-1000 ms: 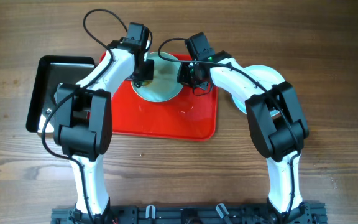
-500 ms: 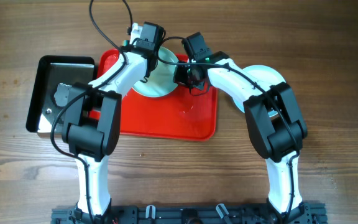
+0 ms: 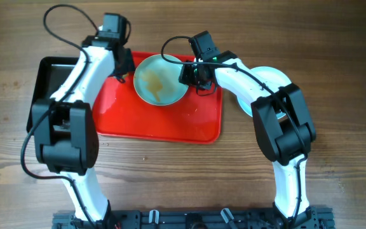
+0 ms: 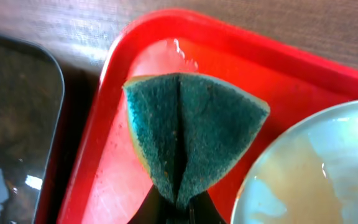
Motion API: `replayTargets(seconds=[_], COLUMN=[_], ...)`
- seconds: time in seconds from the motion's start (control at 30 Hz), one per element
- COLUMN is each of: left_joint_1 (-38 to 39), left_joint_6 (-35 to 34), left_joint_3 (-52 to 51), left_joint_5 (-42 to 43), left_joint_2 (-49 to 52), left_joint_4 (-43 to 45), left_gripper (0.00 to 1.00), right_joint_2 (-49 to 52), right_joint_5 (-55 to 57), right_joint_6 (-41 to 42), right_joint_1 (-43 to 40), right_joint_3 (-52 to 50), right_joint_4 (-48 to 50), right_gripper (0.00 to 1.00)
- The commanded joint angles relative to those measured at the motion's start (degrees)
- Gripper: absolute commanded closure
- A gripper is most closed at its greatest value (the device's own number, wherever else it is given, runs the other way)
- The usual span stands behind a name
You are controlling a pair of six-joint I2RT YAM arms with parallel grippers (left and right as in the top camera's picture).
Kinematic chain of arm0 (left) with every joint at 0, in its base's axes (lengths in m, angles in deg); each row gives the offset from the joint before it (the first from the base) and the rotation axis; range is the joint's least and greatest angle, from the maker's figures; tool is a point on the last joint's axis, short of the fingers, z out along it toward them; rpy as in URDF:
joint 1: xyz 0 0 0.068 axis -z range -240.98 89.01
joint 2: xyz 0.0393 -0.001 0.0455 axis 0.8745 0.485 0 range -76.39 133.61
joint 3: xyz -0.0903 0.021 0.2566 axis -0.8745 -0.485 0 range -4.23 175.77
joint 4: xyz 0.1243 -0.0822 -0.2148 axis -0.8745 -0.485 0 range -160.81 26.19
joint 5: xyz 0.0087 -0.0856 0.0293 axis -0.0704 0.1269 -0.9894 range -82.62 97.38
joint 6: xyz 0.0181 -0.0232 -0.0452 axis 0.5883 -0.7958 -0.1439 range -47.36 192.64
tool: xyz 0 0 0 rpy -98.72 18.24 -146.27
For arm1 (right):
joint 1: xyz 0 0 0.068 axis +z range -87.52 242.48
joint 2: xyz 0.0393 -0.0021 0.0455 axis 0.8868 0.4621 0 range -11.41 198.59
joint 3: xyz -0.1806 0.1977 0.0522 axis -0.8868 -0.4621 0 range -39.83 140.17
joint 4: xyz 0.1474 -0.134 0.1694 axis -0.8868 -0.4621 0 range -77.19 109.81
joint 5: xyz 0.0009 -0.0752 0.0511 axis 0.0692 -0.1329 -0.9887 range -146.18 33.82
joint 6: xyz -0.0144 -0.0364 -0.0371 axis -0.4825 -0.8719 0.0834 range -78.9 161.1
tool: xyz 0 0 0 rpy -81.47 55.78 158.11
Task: Clean dirty plates on tray and stack at the side
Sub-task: 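Lift the plate with the right gripper and stack it on the side plates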
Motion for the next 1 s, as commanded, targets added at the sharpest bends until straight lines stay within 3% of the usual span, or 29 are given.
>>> replayTargets(seconds=[0.0, 0.1, 0.13, 0.4, 0.53, 0.67, 0.83, 0.97], left_joint_1=[-1.5, -1.6, -1.6, -1.6, -1.9, -2.2, -2.2, -2.2], left_joint_6=[-1.4, -1.5, -2.3, -2.4, -2.4, -2.4, -2.4, -2.4], left_joint_3=[0.1, 0.1, 0.1, 0.1, 0.1, 0.1, 0.1, 0.1], left_joint_5=[5.9, 6.7, 6.8, 6.7, 6.7, 6.7, 6.8, 6.8], left_joint_2=[0.3, 0.6, 0.6, 0.6, 0.6, 0.6, 0.6, 0.6], left_joint_4=[-0.6, -0.7, -0.7, -0.4, 0.3, 0.3, 0.2, 0.2], left_gripper=[0.95, 0.94, 0.92, 0.86, 0.96, 0.96, 0.96, 0.96], right_joint_2=[2.4, 2.4, 2.4, -3.8, -13.0, -21.0, -24.8, -24.8], right_joint_5=[-0.1, -0.1, -0.1, 1.8, 16.4, 37.4, 68.1, 82.1], right_joint_6=[-0.8, -0.9, -1.1, -7.0, -12.1, -13.1, -10.6, -9.1], right_joint_1=[1.8, 3.4, 3.4, 0.3, 0.9, 4.8, 16.7, 24.6], right_joint_3=[-1.6, -1.6, -1.6, -1.5, -1.5, -1.5, -1.5, -1.6], right_joint_4=[-1.4, -2.3, -2.5, -8.0, -14.2, -18.9, -25.0, -26.8], right_gripper=[0.59, 0.93, 0.96, 0.96, 0.96, 0.96, 0.95, 0.96])
